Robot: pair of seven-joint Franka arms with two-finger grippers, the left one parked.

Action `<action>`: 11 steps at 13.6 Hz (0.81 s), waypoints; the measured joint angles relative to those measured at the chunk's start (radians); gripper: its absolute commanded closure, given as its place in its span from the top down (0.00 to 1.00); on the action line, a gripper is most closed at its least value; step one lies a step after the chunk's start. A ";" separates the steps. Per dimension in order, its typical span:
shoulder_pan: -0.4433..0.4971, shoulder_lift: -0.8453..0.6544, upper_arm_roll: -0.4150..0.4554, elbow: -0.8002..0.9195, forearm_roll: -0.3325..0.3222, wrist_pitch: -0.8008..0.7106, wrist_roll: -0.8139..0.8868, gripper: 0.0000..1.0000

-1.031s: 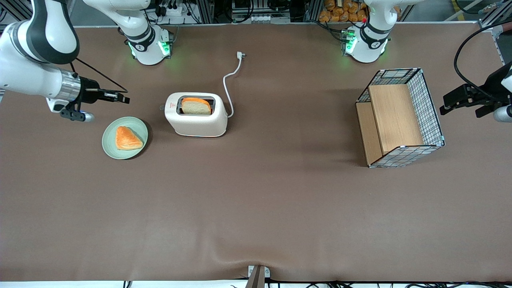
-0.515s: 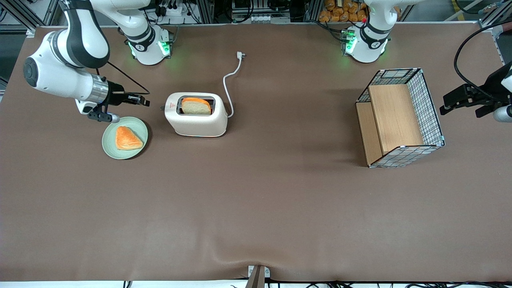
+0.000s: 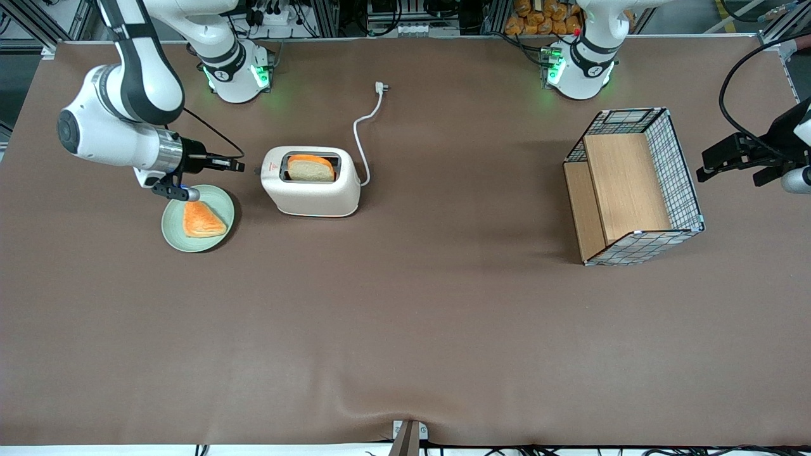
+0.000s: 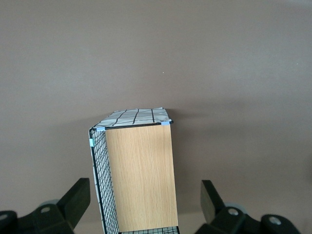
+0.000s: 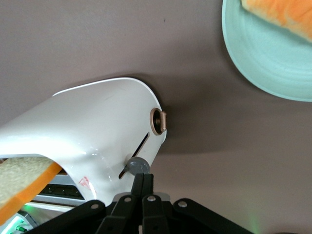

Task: Press toaster button with right arm
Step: 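Press the toaster lever down with the closed right gripper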

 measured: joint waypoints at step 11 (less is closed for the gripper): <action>0.038 0.024 0.001 -0.039 0.056 0.074 -0.017 0.00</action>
